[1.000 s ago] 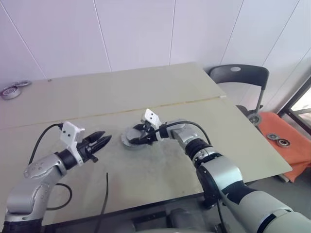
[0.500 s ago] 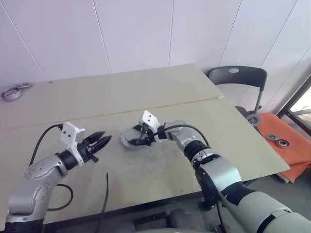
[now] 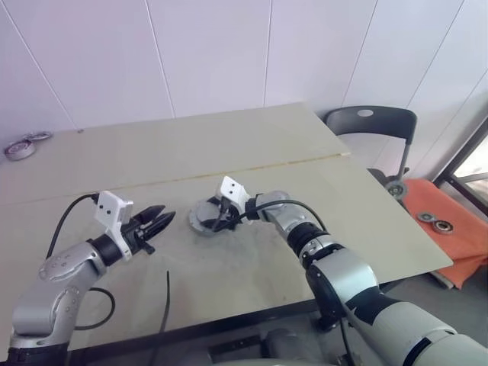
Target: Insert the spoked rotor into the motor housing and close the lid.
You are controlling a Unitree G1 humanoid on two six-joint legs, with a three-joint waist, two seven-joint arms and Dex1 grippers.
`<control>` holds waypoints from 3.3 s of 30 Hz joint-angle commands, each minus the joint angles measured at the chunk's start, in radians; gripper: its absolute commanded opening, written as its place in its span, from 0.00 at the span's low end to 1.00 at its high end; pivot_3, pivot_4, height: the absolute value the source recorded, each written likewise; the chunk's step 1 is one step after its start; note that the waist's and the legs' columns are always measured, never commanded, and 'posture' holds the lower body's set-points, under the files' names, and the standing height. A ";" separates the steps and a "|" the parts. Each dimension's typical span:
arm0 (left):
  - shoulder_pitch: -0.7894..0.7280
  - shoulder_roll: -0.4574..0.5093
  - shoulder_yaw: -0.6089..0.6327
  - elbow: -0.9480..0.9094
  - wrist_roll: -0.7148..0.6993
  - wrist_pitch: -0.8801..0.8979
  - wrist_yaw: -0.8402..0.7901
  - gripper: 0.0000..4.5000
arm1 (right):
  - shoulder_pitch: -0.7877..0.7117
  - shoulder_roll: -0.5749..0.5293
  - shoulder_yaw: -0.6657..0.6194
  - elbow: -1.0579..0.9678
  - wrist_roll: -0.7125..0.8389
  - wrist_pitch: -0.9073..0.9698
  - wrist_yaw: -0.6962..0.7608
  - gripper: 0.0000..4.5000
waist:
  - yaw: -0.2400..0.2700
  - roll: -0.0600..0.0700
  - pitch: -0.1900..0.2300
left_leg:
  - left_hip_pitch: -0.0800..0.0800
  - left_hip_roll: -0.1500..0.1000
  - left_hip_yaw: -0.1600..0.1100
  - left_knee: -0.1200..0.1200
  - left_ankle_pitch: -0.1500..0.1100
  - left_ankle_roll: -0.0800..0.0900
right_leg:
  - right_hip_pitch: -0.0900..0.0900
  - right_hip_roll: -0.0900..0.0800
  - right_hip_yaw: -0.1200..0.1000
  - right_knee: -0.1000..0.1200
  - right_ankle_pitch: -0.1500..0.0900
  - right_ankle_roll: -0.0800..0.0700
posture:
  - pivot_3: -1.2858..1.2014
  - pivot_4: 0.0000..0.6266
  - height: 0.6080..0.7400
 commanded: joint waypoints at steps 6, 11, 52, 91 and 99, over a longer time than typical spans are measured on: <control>-0.006 0.006 0.011 -0.022 -0.004 -0.010 -0.001 0.38 | 0.029 -0.026 0.072 0.065 -0.090 0.018 -0.077 0.73 | 0.001 0.003 0.002 | 0.009 0.000 0.000 0.001 0.000 0.000 | 0.009 0.000 0.000 0.000 -0.002 -0.003 | 0.52 0.00 1.00; 0.001 0.000 0.009 -0.028 -0.005 -0.012 0.003 0.38 | 0.032 -0.043 0.086 0.071 -0.096 0.012 -0.065 0.73 | 0.001 0.002 0.002 | 0.014 0.000 0.000 0.001 0.000 0.000 | 0.010 0.000 0.000 -0.001 -0.003 -0.005 | 0.52 0.00 1.00; 0.021 -0.009 0.013 -0.042 -0.010 -0.011 0.022 0.38 | -0.026 0.011 -0.018 0.064 0.005 0.213 -0.019 0.73 | -0.002 0.003 0.002 | 0.006 0.000 -0.001 -0.002 0.000 0.000 | 0.007 0.000 0.000 -0.005 -0.003 -0.004 | 0.52 0.00 1.00; 0.163 0.259 0.122 0.122 0.100 -0.188 -0.357 0.38 | -0.020 0.013 0.048 0.071 -0.054 0.178 -0.105 0.73 | -0.024 0.002 0.003 | 0.000 0.000 -0.001 -0.002 0.000 0.000 | -0.007 -0.001 0.000 0.000 -0.004 -0.006 | 0.52 0.00 1.00; 0.166 0.249 0.135 0.104 0.093 -0.178 -0.339 0.38 | 0.003 -0.014 0.107 0.075 -0.095 0.136 -0.039 0.73 | -0.023 0.002 0.003 | -0.001 0.000 -0.001 -0.003 0.000 0.000 | -0.007 -0.001 0.000 -0.002 -0.004 -0.006 | 0.52 0.00 1.00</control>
